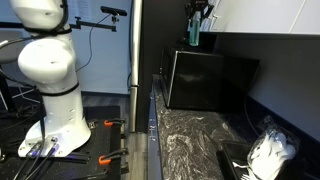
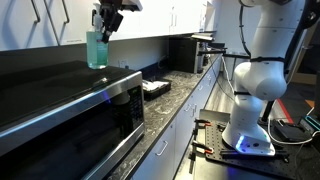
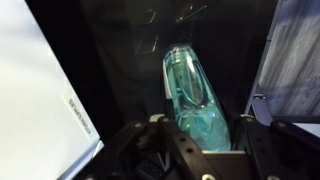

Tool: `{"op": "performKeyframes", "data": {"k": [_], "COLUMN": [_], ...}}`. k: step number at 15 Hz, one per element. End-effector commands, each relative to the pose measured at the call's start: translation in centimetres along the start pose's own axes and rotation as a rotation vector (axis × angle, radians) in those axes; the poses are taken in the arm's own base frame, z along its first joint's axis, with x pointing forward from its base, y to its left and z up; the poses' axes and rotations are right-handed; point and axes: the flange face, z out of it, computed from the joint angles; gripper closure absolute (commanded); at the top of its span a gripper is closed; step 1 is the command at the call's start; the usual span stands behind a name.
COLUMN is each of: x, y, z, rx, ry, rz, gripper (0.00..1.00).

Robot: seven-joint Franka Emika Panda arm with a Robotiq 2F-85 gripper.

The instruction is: Put the hand sanitizer on top of the microwave

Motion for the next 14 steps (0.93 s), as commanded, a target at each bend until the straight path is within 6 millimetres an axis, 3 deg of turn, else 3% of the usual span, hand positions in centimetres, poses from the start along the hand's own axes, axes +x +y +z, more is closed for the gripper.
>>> {"op": "performKeyframes", "data": {"k": [1,9,10,12,13,14], "x": [-0.58,-0.70,-0.68,-0.64,-0.65,-0.58], "y": [-0.24,-0.36,-0.33,-0.28,-0.27,-0.25], "z": [0.25,0.56,0.57,0.58,0.54,0.44], "rx": [-0.007,0.011,0.011,0.012,0.011,0.010], "ry": [0.024,0.009,0.007,0.006,0.005,0.004], "rz": [-0.004,-0.004,-0.005,-0.004,-0.004,-0.005], "gripper": [0.78,0.78,0.53,0.39,0.21,0.15]}}
